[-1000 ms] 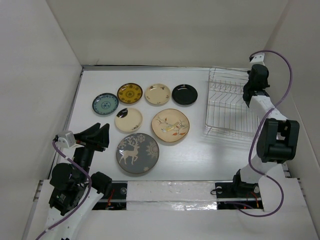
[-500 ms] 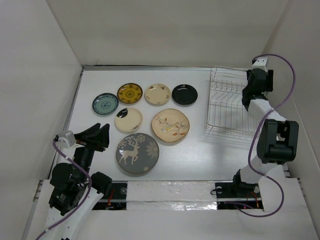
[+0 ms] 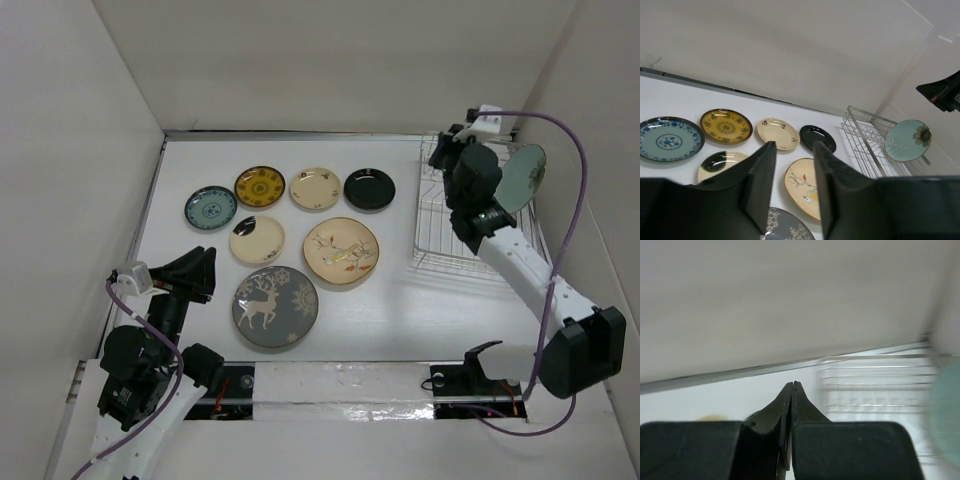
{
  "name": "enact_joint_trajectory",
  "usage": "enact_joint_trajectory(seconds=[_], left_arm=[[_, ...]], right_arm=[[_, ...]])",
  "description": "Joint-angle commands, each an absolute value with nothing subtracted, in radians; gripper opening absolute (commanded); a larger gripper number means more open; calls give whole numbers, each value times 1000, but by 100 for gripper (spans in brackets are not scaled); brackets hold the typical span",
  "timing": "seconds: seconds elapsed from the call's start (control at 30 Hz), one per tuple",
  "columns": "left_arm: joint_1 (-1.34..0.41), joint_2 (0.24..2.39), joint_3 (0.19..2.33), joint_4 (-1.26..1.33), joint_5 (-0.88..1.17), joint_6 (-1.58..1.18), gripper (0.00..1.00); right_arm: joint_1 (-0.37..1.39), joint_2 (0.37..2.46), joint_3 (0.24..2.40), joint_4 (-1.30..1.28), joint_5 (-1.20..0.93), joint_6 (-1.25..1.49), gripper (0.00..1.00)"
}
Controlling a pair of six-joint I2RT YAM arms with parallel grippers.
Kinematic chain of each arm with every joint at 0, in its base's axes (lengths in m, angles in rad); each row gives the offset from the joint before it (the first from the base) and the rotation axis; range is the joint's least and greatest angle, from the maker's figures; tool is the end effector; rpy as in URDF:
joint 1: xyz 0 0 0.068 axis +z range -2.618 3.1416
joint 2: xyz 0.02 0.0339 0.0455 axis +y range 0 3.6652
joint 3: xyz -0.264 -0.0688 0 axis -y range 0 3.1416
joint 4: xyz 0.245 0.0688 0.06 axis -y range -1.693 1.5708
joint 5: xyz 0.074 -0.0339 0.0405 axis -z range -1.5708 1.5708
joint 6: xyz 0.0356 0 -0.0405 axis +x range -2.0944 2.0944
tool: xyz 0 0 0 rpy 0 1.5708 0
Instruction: Load the plates into the dish rack
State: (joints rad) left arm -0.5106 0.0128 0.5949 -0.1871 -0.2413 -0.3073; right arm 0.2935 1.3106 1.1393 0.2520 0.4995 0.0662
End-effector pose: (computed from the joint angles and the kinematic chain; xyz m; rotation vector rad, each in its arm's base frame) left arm 0.0285 -0.0062 0.3435 -0.0944 1.2036 -0.5765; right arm 0.3004 0.0730 0.3945 0.2333 1.4823 -0.0825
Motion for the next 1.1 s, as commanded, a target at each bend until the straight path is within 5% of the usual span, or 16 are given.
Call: enact_joint_trajectory(seconds=[0.0, 0.17, 0.27, 0.4, 0.5, 0.7, 1.07], left_arm=[[-518, -92, 600, -161, -244, -298, 29], [-518, -48, 601, -160, -239, -291, 3], [-518, -15, 603, -163, -238, -288, 0], [-518, 46, 603, -158, -232, -281, 0], [-518, 78, 604, -160, -229, -278, 1], [-518, 141, 611, -163, -230, -276, 24], [-476, 207, 611, -152, -181, -267, 28]], right_arm=[[447, 1270, 1034, 193, 278, 319, 0], [701, 1337, 953, 114, 184, 449, 0], [831, 1382, 894, 80, 155, 547, 6], [934, 1419, 744, 205, 92, 753, 52], [979, 1480, 707, 264, 81, 825, 65], [1028, 1620, 687, 369, 40, 893, 66], [1028, 1790, 652, 615, 8, 969, 51]])
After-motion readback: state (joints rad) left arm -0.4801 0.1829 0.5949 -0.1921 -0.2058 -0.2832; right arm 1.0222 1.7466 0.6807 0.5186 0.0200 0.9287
